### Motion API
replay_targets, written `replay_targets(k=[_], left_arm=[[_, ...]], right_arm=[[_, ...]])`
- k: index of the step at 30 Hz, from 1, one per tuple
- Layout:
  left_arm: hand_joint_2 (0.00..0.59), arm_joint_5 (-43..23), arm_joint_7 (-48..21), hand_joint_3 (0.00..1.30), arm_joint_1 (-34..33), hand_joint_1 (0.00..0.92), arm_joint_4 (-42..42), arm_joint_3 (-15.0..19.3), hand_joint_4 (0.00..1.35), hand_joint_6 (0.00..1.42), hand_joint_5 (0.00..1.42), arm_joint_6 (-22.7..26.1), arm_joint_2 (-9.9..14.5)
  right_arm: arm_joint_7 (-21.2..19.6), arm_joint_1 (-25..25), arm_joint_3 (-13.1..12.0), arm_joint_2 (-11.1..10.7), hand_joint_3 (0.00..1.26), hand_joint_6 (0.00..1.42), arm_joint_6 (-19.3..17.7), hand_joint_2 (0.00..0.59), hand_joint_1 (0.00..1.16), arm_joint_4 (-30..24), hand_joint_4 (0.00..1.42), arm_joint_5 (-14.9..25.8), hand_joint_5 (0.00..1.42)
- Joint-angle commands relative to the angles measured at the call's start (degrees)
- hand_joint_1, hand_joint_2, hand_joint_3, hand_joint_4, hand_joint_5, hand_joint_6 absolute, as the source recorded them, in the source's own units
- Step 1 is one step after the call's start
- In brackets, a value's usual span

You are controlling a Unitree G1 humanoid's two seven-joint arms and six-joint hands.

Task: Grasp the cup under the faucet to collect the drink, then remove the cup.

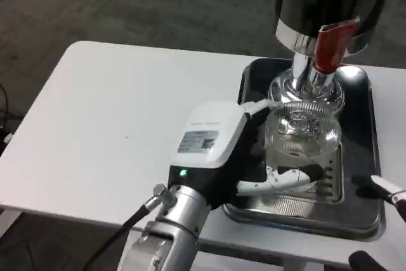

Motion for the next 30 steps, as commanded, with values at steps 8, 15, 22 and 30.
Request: replay_targets(k=[8, 15, 22, 30], left_arm=[[0.003, 3.21, -4.33, 0.16, 5.65, 0.157, -4.66, 0.08, 0.13, 0.20, 0.38, 3.30, 1.81], [0.000, 4.04, -5.39, 0.12, 7.64, 0.127, -7.27, 0.99, 0.06, 0.13, 0.28, 5.07, 2.23], [0.000, 4.83, -6.09, 0.07, 8.14, 0.110, -8.69, 2.28, 0.00, 0.03, 0.14, 6.61, 2.51], [0.004, 3.37, -5.62, 0.02, 8.26, 0.100, -8.90, 3.80, 0.00, 0.00, 0.05, 5.56, 3.34]], right_arm=[[-0.38, 1.76, -0.69, 1.04, 0.17, 0.15, -2.41, 0.355, 0.40, -0.06, 0.22, 1.08, 0.18], [-0.30, 2.01, -0.81, 1.47, 0.17, 0.15, -2.83, 0.358, 0.40, -0.08, 0.22, 0.97, 0.18], [-0.13, 1.88, -0.60, 1.69, 0.17, 0.15, -2.81, 0.358, 0.40, -0.18, 0.22, 0.75, 0.18], [0.05, 1.72, 0.20, 1.89, 0.17, 0.15, -2.47, 0.358, 0.40, -0.61, 0.22, 0.06, 0.18]])
